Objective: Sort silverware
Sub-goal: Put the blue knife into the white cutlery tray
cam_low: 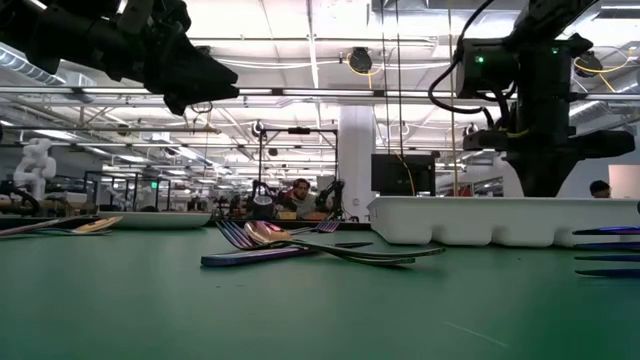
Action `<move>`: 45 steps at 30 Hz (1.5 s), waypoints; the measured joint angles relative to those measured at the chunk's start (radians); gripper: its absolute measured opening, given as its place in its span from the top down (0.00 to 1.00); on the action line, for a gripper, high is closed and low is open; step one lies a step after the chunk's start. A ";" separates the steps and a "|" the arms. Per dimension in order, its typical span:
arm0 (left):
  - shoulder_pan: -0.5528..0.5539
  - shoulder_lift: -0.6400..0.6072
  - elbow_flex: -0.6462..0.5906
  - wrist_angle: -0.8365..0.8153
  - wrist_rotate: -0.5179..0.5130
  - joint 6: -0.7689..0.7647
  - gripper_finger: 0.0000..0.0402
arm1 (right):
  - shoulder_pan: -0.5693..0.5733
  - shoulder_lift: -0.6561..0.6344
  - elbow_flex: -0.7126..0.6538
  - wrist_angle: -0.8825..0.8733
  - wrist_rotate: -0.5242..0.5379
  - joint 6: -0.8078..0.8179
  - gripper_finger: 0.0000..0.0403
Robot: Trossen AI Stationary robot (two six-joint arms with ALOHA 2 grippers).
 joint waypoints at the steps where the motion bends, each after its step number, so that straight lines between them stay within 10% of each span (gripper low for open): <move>1: 0.000 0.000 0.000 0.000 0.000 0.000 0.60 | 0.000 0.000 0.000 0.001 0.000 -0.003 0.95; 30: 0.000 0.000 0.000 -0.002 -0.003 0.000 0.60 | 0.001 -0.065 0.072 0.085 0.000 -0.185 0.72; 45: -0.002 -0.001 0.000 -0.151 -0.004 -0.062 0.60 | 0.123 0.010 0.116 0.850 0.004 -0.696 0.72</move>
